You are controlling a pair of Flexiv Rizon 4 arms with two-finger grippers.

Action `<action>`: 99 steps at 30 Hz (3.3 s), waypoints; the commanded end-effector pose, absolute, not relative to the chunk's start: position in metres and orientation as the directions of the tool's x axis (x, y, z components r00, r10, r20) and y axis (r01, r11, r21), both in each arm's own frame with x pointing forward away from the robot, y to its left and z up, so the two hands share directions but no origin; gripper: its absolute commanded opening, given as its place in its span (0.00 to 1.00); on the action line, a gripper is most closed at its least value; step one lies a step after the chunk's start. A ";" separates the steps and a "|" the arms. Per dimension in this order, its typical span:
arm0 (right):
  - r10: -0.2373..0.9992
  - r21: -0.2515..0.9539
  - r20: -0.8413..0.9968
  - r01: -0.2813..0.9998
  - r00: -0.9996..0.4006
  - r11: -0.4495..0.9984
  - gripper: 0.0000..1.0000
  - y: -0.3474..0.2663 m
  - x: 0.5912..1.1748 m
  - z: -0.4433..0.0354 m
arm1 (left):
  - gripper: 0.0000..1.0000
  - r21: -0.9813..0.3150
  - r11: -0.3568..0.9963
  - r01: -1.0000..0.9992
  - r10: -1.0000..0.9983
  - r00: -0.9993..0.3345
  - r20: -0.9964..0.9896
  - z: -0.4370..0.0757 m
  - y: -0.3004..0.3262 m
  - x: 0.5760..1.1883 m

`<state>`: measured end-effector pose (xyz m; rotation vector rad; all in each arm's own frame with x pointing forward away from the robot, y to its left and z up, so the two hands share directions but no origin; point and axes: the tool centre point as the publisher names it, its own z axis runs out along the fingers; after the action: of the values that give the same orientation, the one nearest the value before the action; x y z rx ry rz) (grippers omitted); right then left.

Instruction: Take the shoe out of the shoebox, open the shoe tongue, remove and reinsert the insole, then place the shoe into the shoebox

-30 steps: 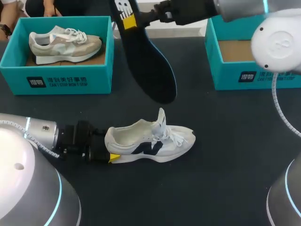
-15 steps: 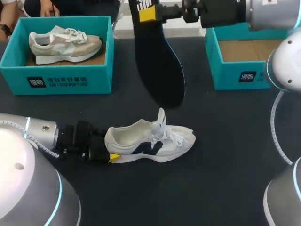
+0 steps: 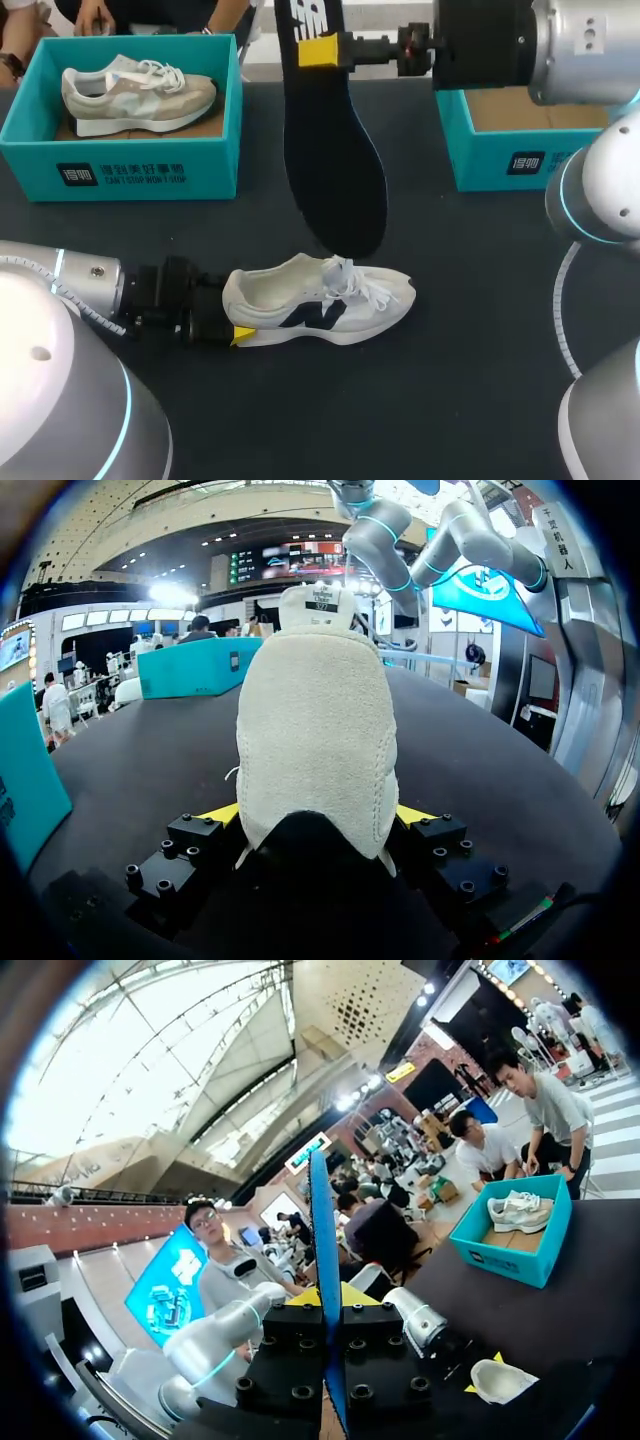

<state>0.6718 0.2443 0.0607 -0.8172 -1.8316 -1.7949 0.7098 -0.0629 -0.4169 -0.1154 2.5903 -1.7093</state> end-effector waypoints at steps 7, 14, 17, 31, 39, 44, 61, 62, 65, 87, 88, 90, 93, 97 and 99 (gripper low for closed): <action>0.001 0.704 0.707 0.703 -0.708 -0.099 0.00 0.250 0.650 0.053 | 0.00 -0.917 0.396 -0.044 -0.081 -0.997 0.012 -0.420 -0.062 0.709; -0.025 0.595 0.798 0.793 -0.603 -0.133 0.00 0.246 0.639 0.054 | 0.00 -0.917 0.396 -0.044 -0.081 -0.997 0.012 -0.420 -0.062 0.709; -0.026 0.572 0.814 0.809 -0.580 -0.138 0.00 0.244 0.637 0.054 | 0.00 -0.917 0.396 -0.044 -0.081 -0.997 0.012 -0.420 -0.062 0.709; -0.094 0.514 0.844 0.846 -0.528 -0.143 0.00 0.241 0.626 0.059 | 0.00 -0.917 0.396 -0.044 -0.081 -0.997 0.012 -0.420 -0.062 0.709; -0.094 0.514 0.844 0.846 -0.528 -0.143 0.00 0.241 0.626 0.059 | 0.00 -0.917 0.396 -0.044 -0.081 -0.997 0.012 -0.420 -0.062 0.709; -0.094 0.514 0.844 0.846 -0.528 -0.143 0.00 0.241 0.626 0.059 | 0.00 -0.917 0.396 -0.044 -0.081 -0.997 0.012 -0.420 -0.062 0.709; -0.094 0.514 0.844 0.846 -0.528 -0.143 0.00 0.241 0.626 0.059 | 1.00 -0.891 0.450 -0.049 -0.105 -0.994 0.002 -0.417 -0.052 0.708; -0.094 0.514 0.844 0.846 -0.528 -0.143 0.00 0.241 0.626 0.059 | 1.00 -0.894 0.445 -0.055 -0.103 -0.995 0.010 -0.416 -0.050 0.709; -0.094 0.514 0.844 0.846 -0.528 -0.143 0.00 0.241 0.626 0.059 | 1.00 -0.875 0.478 -0.080 -0.115 -0.993 0.028 -0.408 -0.042 0.712; -0.094 0.514 0.844 0.846 -0.528 -0.143 0.00 0.241 0.626 0.059 | 1.00 -0.807 0.580 -0.109 -0.117 -0.992 0.049 -0.374 -0.023 0.728; -0.094 0.514 0.844 0.846 -0.528 -0.143 0.00 0.241 0.626 0.059 | 1.00 -0.807 0.580 -0.109 -0.117 -0.992 0.049 -0.374 -0.023 0.728; -0.094 0.514 0.844 0.846 -0.528 -0.143 0.00 0.241 0.626 0.059 | 1.00 -0.807 0.580 -0.109 -0.117 -0.992 0.049 -0.374 -0.023 0.728; -0.094 0.514 0.844 0.846 -0.528 -0.143 0.00 0.241 0.626 0.059 | 1.00 -0.822 0.557 -0.115 -0.111 -0.992 0.063 -0.365 -0.022 0.725; -0.094 0.514 0.844 0.846 -0.528 -0.143 0.00 0.241 0.626 0.059 | 1.00 -0.824 0.535 -0.186 -0.132 -0.982 0.137 -0.359 -0.023 0.726; -0.094 0.514 0.844 0.846 -0.528 -0.143 0.00 0.241 0.626 0.059 | 1.00 -0.817 0.533 -0.220 -0.139 -0.975 0.171 -0.354 -0.024 0.729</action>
<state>0.6260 0.2370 0.0591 -0.8765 -1.4419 -1.7485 0.7247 -0.0256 -0.3613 -0.3242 2.7945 -1.5387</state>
